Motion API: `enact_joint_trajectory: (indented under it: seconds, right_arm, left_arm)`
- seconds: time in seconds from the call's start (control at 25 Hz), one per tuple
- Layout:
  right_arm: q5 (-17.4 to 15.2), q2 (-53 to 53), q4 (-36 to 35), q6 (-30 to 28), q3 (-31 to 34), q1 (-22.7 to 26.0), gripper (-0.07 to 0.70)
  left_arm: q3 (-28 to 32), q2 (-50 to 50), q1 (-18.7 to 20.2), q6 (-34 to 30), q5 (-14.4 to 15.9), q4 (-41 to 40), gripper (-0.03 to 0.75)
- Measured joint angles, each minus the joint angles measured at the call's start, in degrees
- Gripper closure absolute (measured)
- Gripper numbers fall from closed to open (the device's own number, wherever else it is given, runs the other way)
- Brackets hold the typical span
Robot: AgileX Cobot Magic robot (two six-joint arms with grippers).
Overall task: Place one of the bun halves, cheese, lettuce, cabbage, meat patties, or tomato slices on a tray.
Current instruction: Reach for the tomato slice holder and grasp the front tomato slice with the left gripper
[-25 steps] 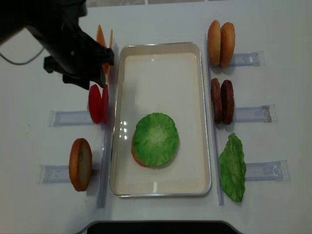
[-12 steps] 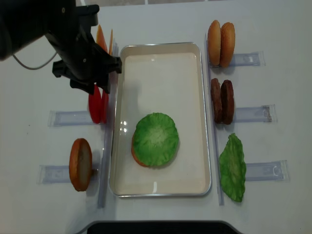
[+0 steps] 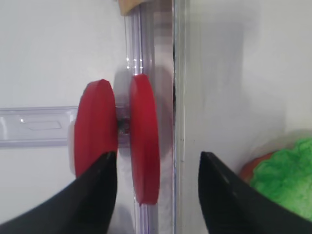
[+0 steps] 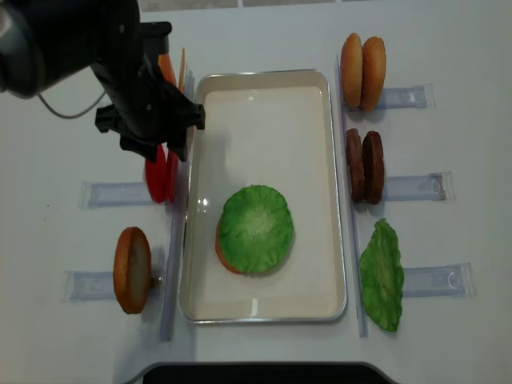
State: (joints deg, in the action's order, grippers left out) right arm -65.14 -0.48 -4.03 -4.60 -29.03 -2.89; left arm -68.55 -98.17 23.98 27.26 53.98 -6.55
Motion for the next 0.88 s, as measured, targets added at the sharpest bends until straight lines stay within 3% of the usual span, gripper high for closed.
enact_joint_trajectory:
  seconds: [0.64, 0.88]
  right_arm:
    - [0.0, 0.0, -0.06, 0.0, 0.0, 0.0, 0.387]
    - [0.0, 0.0, -0.06, 0.0, 0.0, 0.0, 0.387]
  left_arm:
    - [-0.07, -3.97, 0.0, 0.0, -0.52, -1.26, 0.306]
    - [-0.07, -3.97, 0.0, 0.0, -0.46, -1.64, 0.377]
